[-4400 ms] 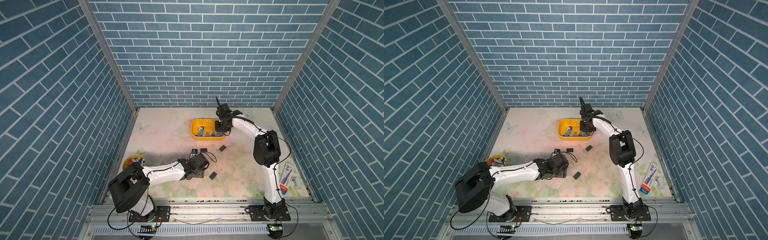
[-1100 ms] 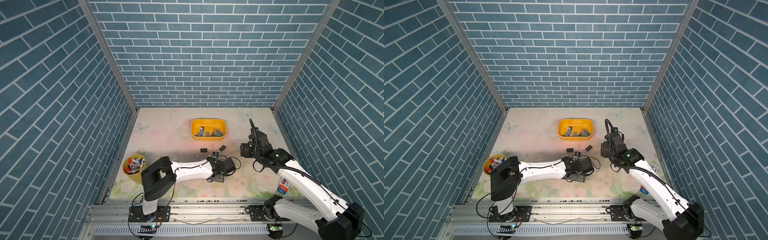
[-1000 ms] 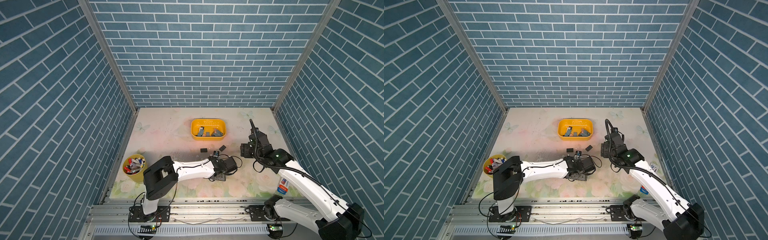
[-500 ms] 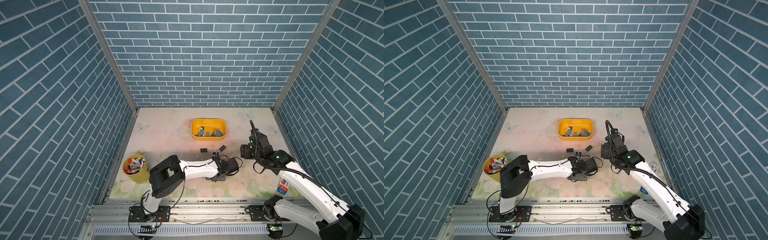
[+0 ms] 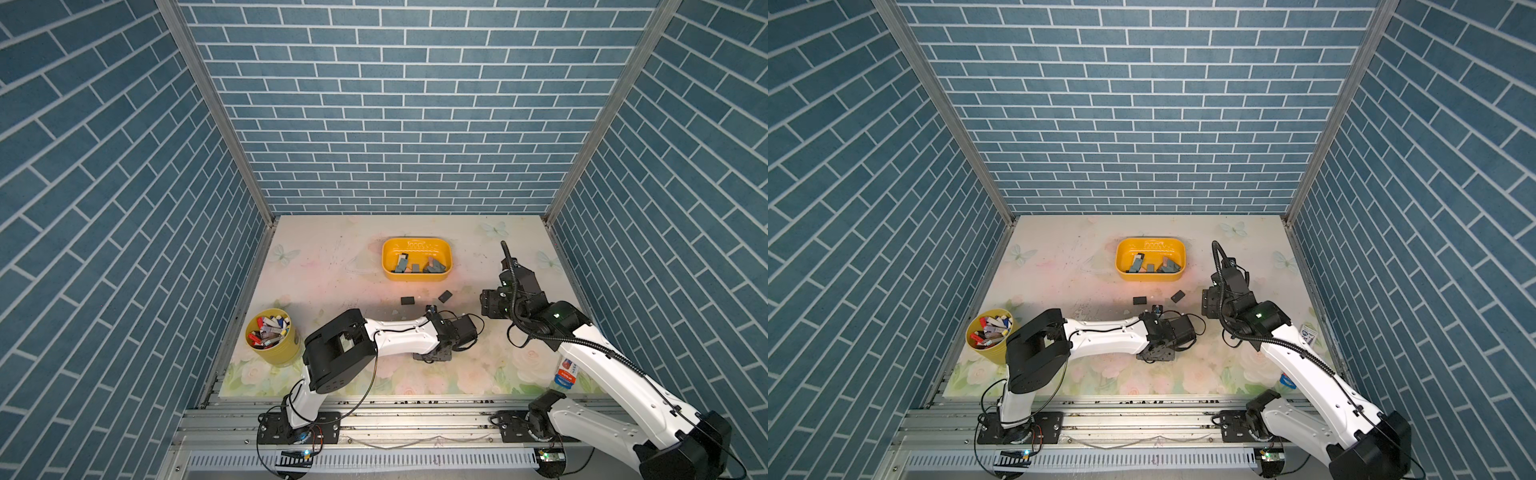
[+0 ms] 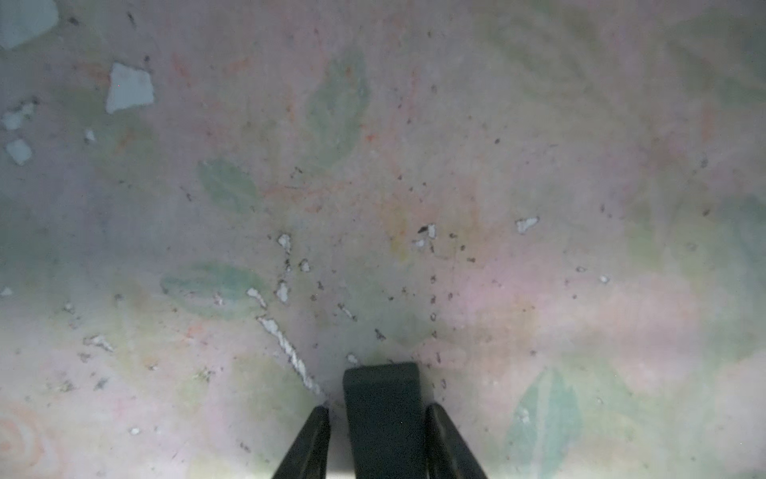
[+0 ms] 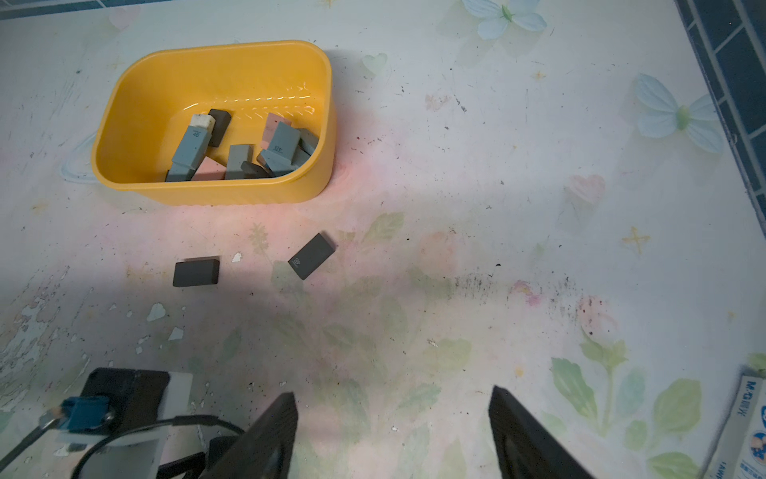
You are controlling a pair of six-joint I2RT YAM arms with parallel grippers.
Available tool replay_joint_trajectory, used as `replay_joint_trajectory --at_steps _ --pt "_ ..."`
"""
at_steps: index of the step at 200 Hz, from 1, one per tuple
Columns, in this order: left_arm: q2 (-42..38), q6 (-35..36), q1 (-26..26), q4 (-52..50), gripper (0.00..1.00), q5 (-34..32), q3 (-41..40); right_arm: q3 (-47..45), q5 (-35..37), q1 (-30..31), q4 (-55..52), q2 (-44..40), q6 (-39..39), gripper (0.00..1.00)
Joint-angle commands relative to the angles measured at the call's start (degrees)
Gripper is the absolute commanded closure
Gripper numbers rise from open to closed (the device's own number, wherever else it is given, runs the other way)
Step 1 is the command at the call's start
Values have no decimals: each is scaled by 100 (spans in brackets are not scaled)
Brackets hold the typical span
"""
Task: Put the eraser in the storage box
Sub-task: Pick up the eraser from the center of the board.
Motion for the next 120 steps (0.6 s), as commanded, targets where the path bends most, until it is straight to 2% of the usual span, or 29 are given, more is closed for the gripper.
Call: replay_joint_trajectory --at_steps 1,39,86,120 --pt "161 62 93 19 66 113 -99 -33 -21 5 2 -43 268 25" --pt "76 222 139 -35 76 67 -151 -58 -44 4 -27 156 371 25" --pt "-358 452 249 -188 84 -151 -353 121 -258 8 -20 849 446 25" --pt "-874 746 448 -318 85 -467 -539 334 -544 11 208 1442 481 25"
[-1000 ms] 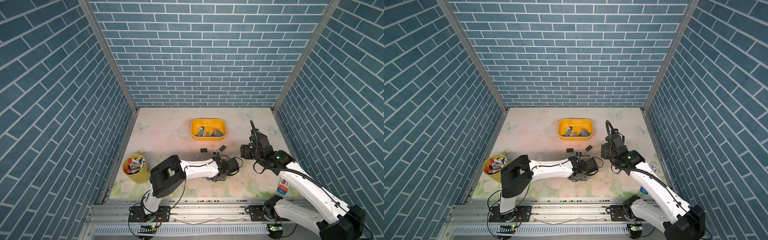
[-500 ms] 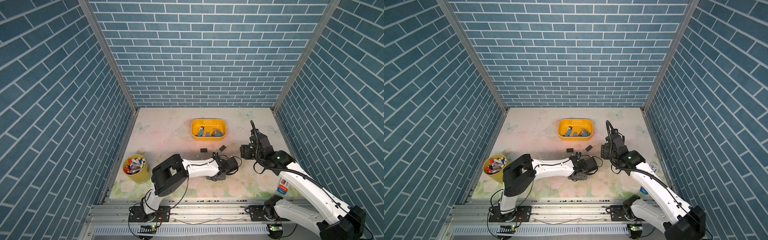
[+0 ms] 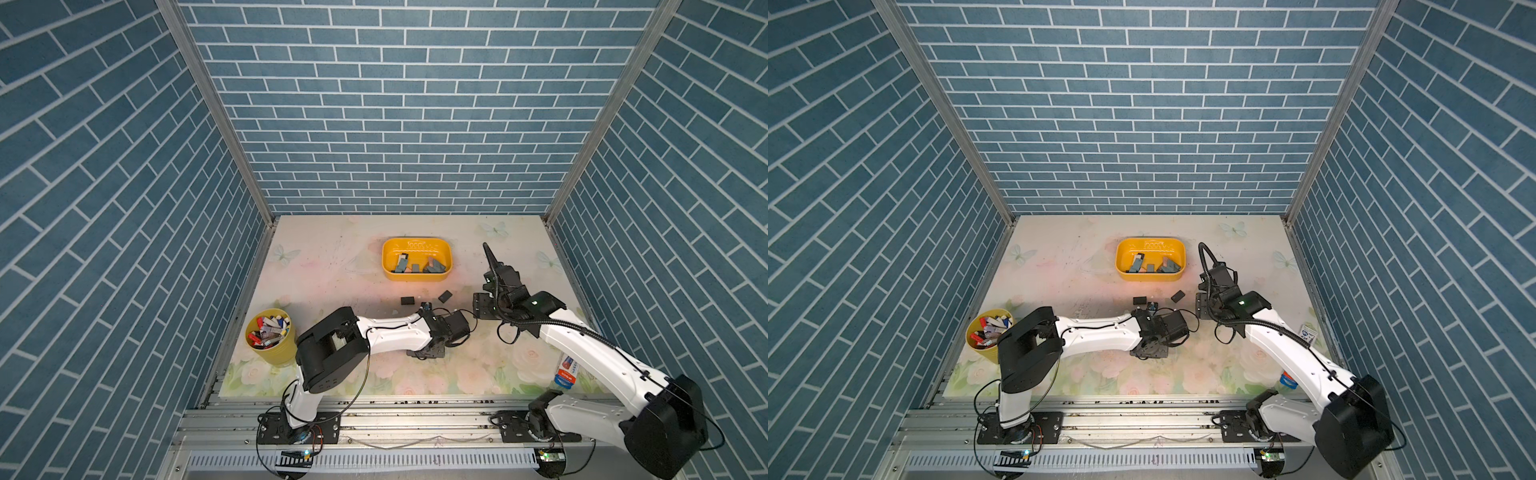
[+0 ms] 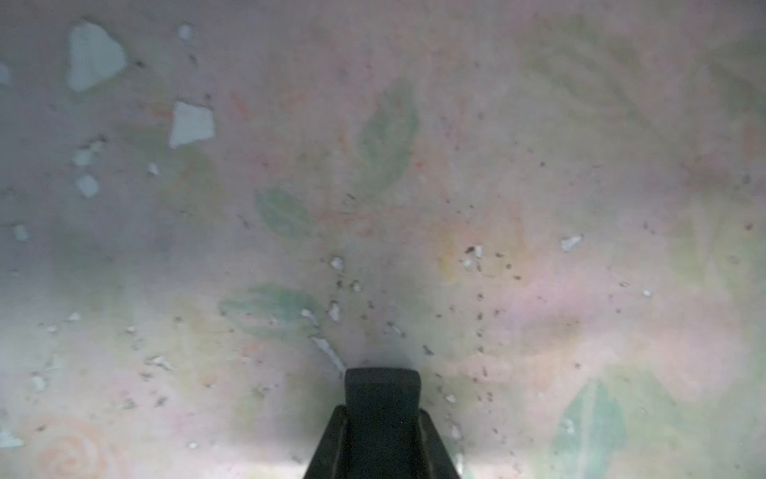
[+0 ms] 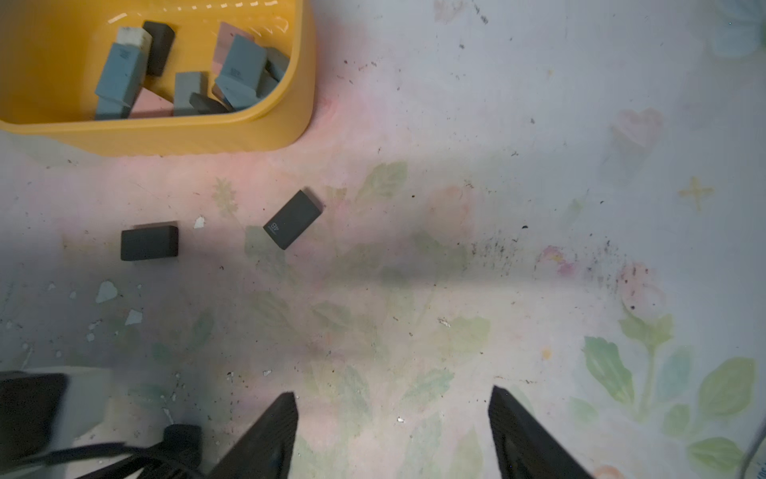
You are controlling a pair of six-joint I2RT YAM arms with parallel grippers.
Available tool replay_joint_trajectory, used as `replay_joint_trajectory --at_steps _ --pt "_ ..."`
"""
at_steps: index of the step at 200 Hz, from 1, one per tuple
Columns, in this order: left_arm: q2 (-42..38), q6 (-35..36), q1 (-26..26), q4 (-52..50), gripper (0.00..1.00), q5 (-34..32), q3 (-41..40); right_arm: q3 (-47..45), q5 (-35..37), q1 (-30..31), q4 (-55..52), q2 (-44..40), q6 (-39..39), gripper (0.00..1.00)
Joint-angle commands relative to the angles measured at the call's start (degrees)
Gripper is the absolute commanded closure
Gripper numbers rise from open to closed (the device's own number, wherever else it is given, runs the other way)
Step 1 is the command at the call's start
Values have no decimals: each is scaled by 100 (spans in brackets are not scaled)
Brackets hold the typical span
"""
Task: Put the eraser in the storage box
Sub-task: Pick up the eraser from the center of the board, then place the eraser in the storage box.
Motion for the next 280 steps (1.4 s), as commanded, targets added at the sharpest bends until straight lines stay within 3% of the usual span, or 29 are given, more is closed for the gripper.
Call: replay_joint_trajectory --at_steps 1,89,144,280 --pt "-468 322 185 -322 86 -377 -121 321 -273 3 177 332 234 26" --pt "-1269 1188 1071 -511 86 -1047 82 1071 -760 29 788 1983 558 29" --pt "-1337 1728 1890 -217 84 -1133 494 1569 -555 170 824 2872 894 31" --pt "284 2900 2778 106 82 -549 2663 2290 -83 344 694 3965 1713 42"
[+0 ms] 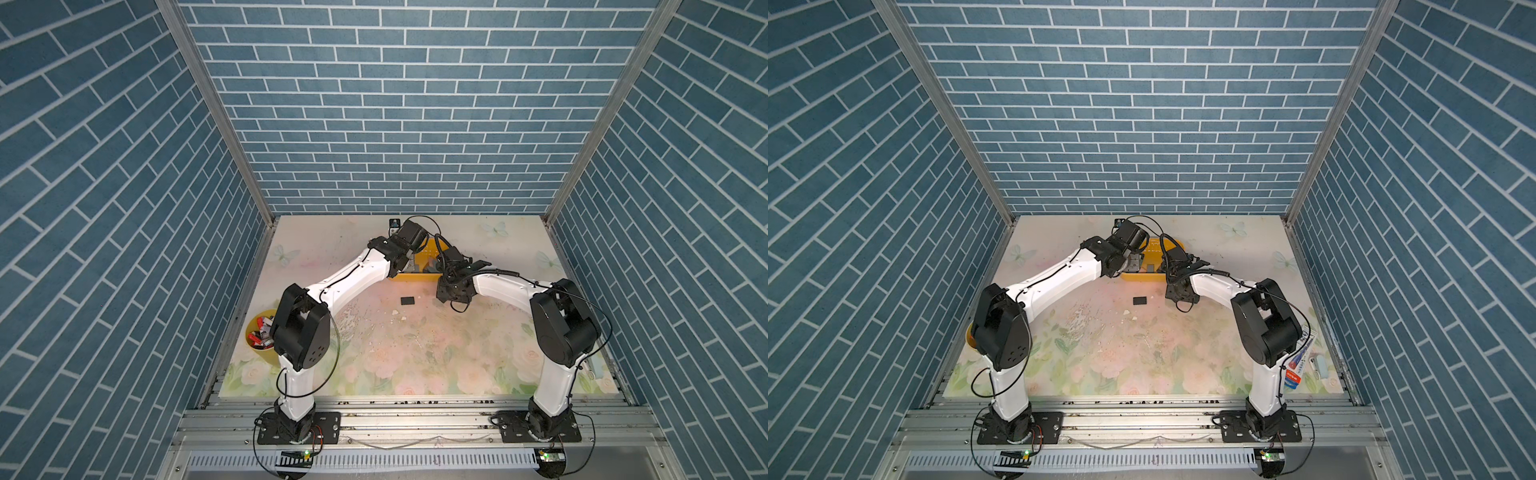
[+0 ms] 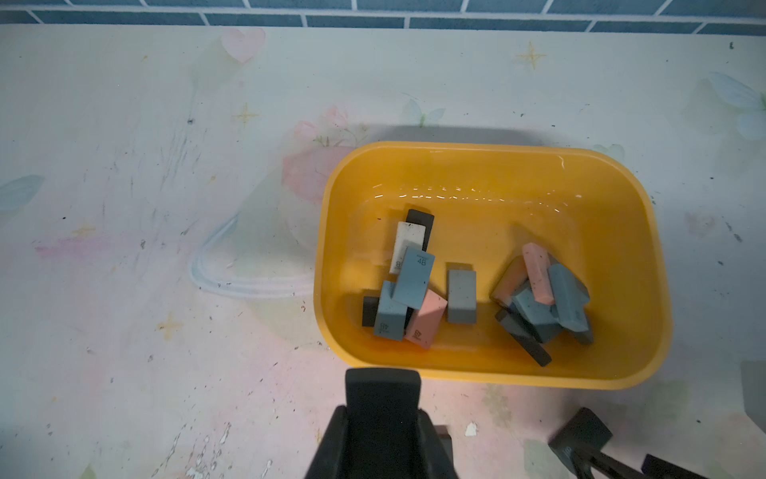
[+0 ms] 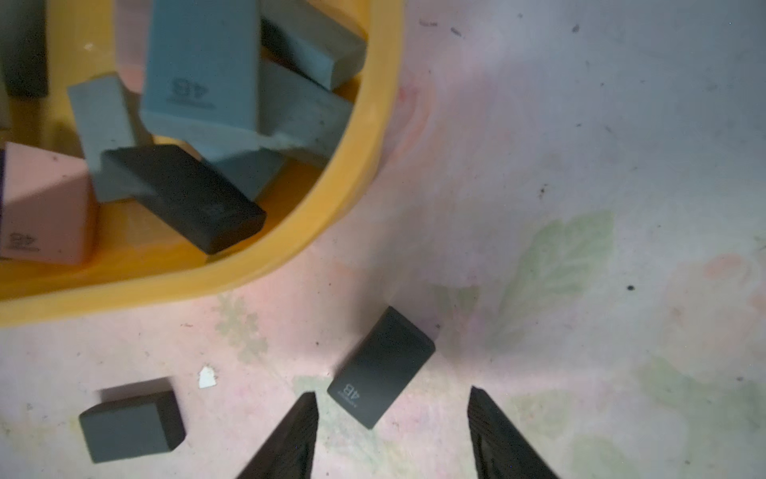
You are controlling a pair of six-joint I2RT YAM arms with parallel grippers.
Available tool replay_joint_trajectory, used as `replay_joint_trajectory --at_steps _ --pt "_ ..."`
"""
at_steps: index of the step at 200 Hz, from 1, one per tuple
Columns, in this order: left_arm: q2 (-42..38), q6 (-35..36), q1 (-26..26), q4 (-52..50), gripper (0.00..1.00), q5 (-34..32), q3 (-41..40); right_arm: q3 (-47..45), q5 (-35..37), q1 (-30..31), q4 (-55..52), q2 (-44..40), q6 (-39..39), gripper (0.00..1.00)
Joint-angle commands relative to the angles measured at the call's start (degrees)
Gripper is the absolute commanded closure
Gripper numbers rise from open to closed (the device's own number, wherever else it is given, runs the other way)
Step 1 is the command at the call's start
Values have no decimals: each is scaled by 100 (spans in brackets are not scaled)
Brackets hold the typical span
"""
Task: Put the eraser in the storage box
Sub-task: Place the eraser in the storage box.
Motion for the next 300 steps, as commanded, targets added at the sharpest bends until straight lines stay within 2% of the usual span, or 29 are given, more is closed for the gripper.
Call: replay_joint_trajectory --at_steps 1,54,167,220,265,300 --pt "246 280 152 21 82 208 348 190 272 87 -107 105 422 43" --pt "1046 647 262 -145 81 329 1267 271 376 132 -96 311 594 46" --pt "1989 638 537 -301 73 852 1882 226 411 140 53 565 836 57" --pt "2069 621 603 -310 55 992 1840 244 490 141 -17 636 846 66" --pt "2035 601 646 -346 49 1094 1804 210 506 130 -41 617 829 72" --pt "1831 629 651 -355 35 1112 1778 139 517 129 -45 566 811 78"
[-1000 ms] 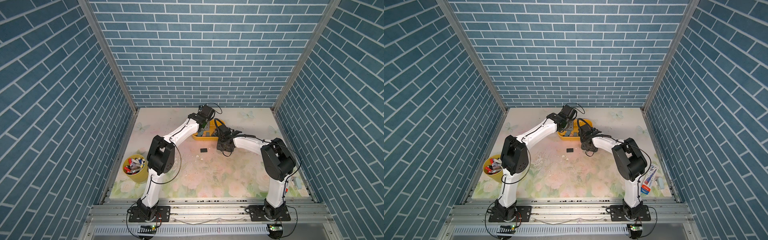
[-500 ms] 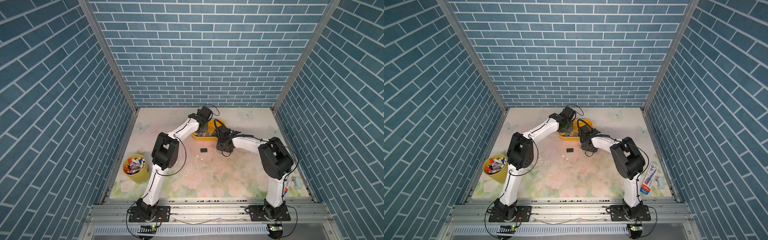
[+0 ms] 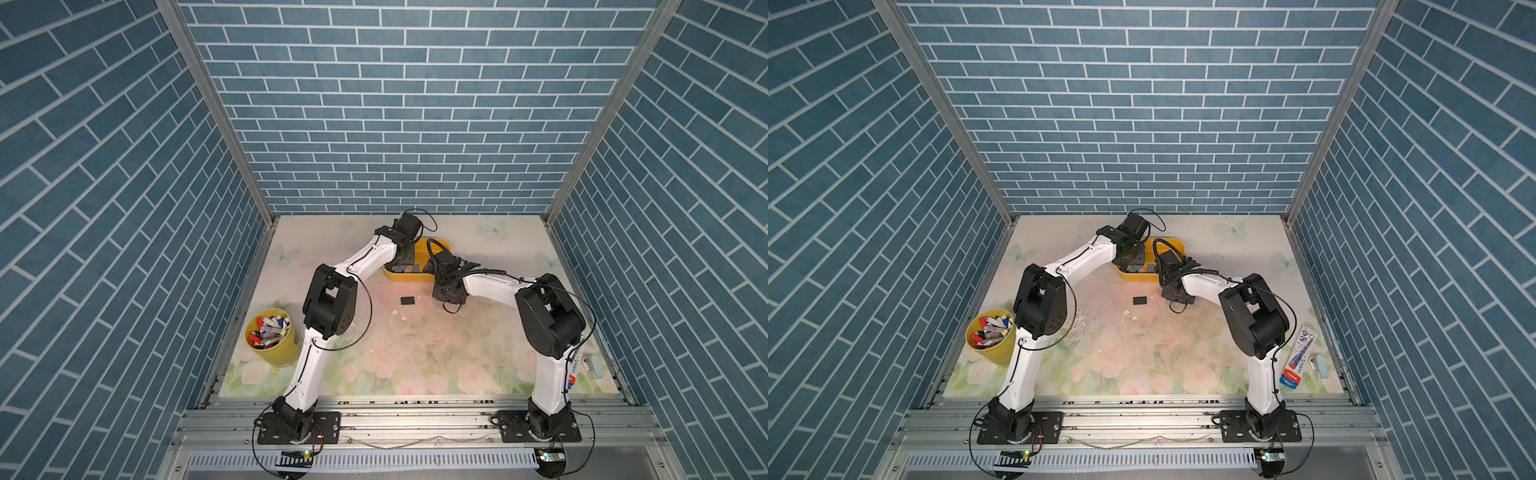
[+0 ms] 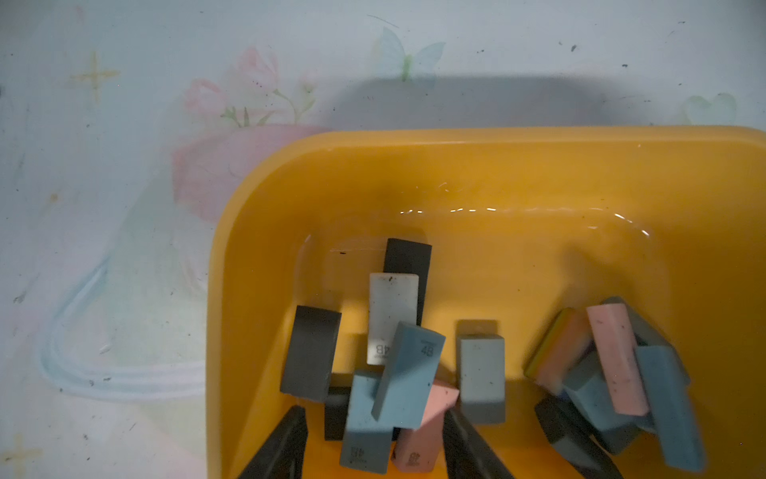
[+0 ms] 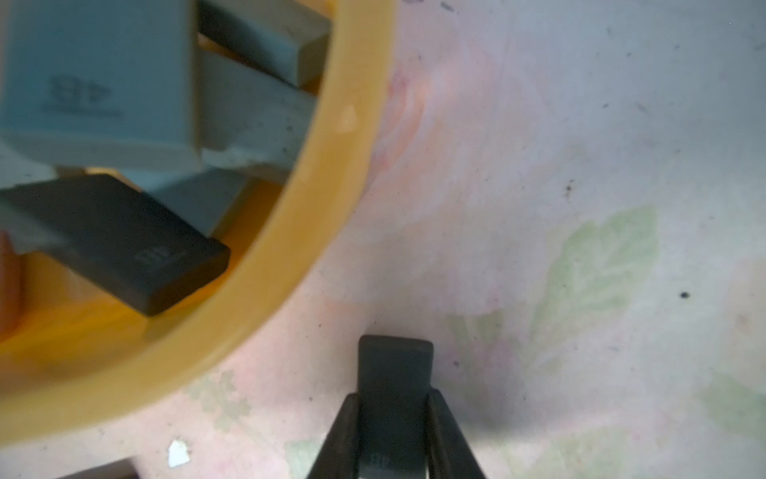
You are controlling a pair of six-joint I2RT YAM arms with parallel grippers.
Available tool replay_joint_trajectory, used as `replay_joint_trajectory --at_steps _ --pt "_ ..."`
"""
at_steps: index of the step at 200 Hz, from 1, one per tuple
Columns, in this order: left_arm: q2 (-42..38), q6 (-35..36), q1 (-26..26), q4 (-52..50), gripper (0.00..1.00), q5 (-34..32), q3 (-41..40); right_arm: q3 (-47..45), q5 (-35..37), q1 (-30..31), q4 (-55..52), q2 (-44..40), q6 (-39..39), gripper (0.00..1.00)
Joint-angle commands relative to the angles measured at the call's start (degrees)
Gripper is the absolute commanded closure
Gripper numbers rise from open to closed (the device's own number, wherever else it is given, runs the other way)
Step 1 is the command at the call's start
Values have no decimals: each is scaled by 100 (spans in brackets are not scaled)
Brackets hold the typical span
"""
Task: Put the eraser in the storage box
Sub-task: Place the eraser in the storage box, then pick up the eraser from the center of the board.
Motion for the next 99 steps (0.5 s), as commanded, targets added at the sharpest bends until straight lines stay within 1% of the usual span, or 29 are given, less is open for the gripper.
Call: replay_joint_trajectory --at_steps 1,21,43,99 --pt "-141 7 41 -129 34 29 47 -39 119 13 -186 83 251 78" --pt "-310 23 54 -145 25 3 21 -117 145 5 -163 18 242 82" --pt "-551 14 60 -147 20 -71 -93 -222 181 1 -151 -70 224 85" --pt "-1304 -254 68 44 16 -248 -781 -515 144 -30 -29 -311 185 90"
